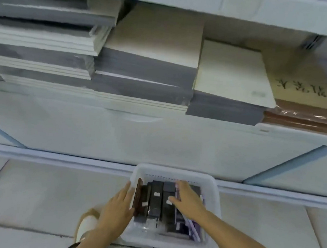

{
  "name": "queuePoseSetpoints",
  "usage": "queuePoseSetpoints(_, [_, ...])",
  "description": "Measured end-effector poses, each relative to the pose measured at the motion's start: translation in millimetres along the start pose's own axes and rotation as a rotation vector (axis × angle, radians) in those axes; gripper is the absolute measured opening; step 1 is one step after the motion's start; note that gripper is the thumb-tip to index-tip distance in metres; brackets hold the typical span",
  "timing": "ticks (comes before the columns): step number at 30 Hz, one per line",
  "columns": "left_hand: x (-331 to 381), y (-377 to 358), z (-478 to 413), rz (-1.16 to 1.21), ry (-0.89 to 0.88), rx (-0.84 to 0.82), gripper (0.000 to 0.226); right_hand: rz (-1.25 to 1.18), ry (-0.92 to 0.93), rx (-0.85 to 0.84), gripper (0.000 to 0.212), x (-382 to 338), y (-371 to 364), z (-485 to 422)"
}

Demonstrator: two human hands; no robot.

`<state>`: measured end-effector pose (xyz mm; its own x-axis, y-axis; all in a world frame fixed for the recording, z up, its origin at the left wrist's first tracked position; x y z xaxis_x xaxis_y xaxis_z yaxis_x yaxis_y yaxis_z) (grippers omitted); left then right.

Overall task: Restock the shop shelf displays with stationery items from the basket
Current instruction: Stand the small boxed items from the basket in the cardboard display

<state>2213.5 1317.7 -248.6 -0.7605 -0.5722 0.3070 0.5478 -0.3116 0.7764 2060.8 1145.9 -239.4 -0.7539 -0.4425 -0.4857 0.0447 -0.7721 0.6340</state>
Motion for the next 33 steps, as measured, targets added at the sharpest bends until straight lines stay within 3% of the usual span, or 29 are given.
queuePoseSetpoints(3, [-4.3,-11.9,0.4,0.057,-0.046,0.086,0.062,-0.011,-0.089,0.058,0.077,16.7,-26.0,-13.1])
queuePoseSetpoints(6, [-4.5,-18.0,-0.3,0.108,-0.081,0.143,0.056,-0.011,-0.164,0.123,0.081,20.9,-46.2,-19.2])
queuePoseSetpoints(10, [-5.4,-24.0,-2.1,0.115,-0.095,0.206,0.054,-0.056,-0.143,0.137,0.052,29.7,-49.5,-20.7])
queuePoseSetpoints(15, [-5.9,-30.8,-3.7,0.112,-0.089,0.262,0.052,0.098,-0.174,0.002,0.037,42.0,-46.5,-15.7])
queuePoseSetpoints(19, [-4.1,-29.6,-3.9,0.064,-0.075,0.241,0.051,0.206,-0.182,-0.050,0.003,38.3,-44.0,-14.5])
queuePoseSetpoints(22, [0.8,-24.7,-1.0,0.023,-0.054,0.243,0.047,0.177,-0.157,-0.071,0.032,34.9,-34.4,-13.1])
queuePoseSetpoints(26, [24.1,-13.9,-1.3,0.050,-0.158,0.312,0.034,-0.186,-0.065,0.065,0.013,25.0,7.6,-10.3])
queuePoseSetpoints(28, [41.5,-9.0,-5.2,0.295,-0.214,0.222,0.031,-0.390,-0.002,0.104,0.006,17.9,28.5,-9.6])
queuePoseSetpoints(31, [76.6,-4.2,-7.8,0.981,-0.171,-0.203,0.037,-0.730,0.052,-0.001,0.013,1.6,38.0,-6.8])
queuePoseSetpoints(33, [93.7,-5.5,-9.6,1.280,-0.155,-0.337,0.034,-0.777,0.086,-0.095,0.015,-8.5,29.8,-5.5])
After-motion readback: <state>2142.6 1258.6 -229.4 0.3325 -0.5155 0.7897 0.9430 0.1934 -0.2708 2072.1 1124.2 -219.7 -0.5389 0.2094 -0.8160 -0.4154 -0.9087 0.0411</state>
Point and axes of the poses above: each hand's wrist, its own z-axis away from the middle knuckle, its own y-axis out of the back of the hand, x = y × z, the point moved 2 cm from there along -z, towards the middle knuckle, and after that the axes turned 9 degrees about -x, right-handed, at the moved point
